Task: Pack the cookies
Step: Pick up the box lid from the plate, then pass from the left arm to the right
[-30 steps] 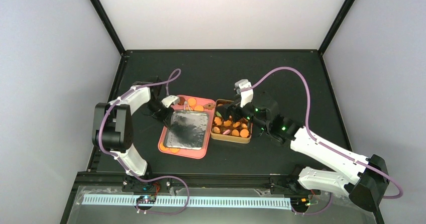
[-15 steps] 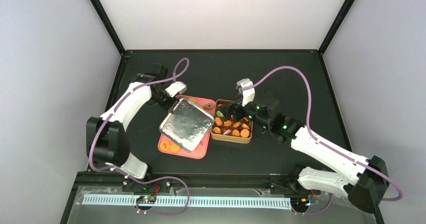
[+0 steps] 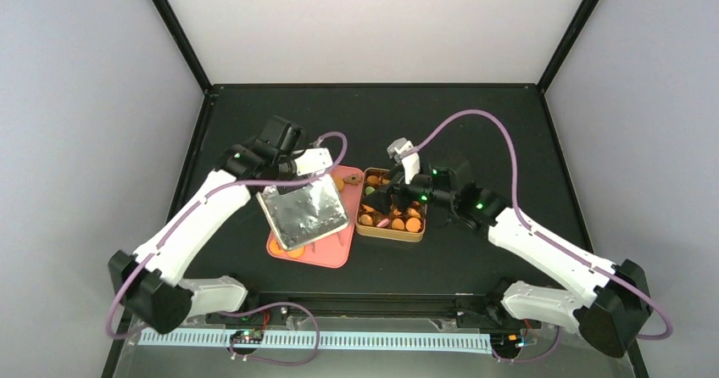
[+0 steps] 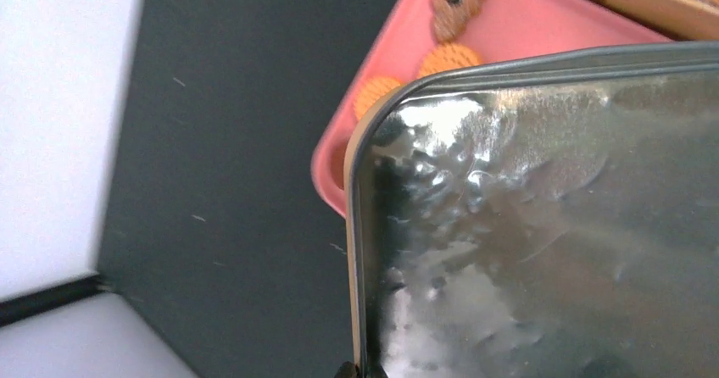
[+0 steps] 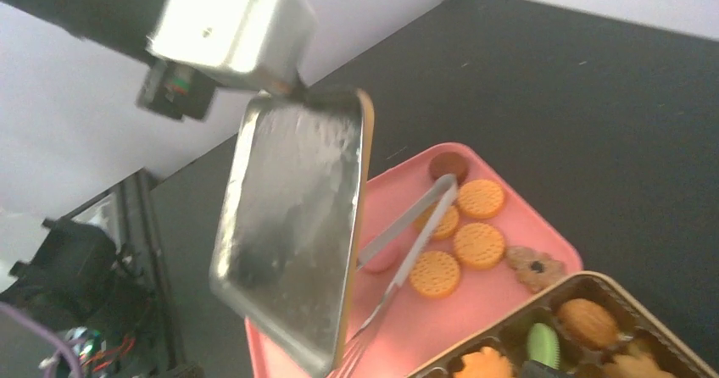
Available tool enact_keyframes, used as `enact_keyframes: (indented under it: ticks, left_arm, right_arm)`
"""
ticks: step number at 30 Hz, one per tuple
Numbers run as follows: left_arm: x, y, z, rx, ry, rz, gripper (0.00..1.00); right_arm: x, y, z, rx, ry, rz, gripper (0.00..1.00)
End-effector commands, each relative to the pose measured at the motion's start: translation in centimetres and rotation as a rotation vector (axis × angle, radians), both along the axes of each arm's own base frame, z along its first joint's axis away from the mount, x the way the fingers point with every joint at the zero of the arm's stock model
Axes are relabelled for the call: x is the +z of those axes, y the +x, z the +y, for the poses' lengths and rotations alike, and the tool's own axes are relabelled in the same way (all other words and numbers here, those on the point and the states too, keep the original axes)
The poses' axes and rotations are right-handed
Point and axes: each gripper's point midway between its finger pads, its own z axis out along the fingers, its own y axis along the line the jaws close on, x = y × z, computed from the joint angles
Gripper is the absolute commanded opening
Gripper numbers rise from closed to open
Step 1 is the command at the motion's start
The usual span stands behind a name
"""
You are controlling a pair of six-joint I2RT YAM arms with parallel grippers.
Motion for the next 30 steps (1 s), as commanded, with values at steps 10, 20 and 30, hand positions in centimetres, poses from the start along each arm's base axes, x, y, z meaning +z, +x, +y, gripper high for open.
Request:
enact_keyframes:
  ticks: [10,20,30]
  left_arm:
    - [13.0,-3.4,-2.9,-0.361,0.042,-0.662,0.02]
    - [13.8,-4.0,-4.5,-0.384,0.049,-0.733,0.02]
    - [15.2,-5.2,-5.4,-0.415,0.022,-0.78,0.02]
  right_arm:
    - [2.4,-2.2,5.1,0.301,0.165,0.091,0.97]
    - [2.6,-2.8,7.9,0.326,0.178,0.083,0.88]
    - [2.4,-0.5,8.9,0.176,0.097,-0.034,0.65]
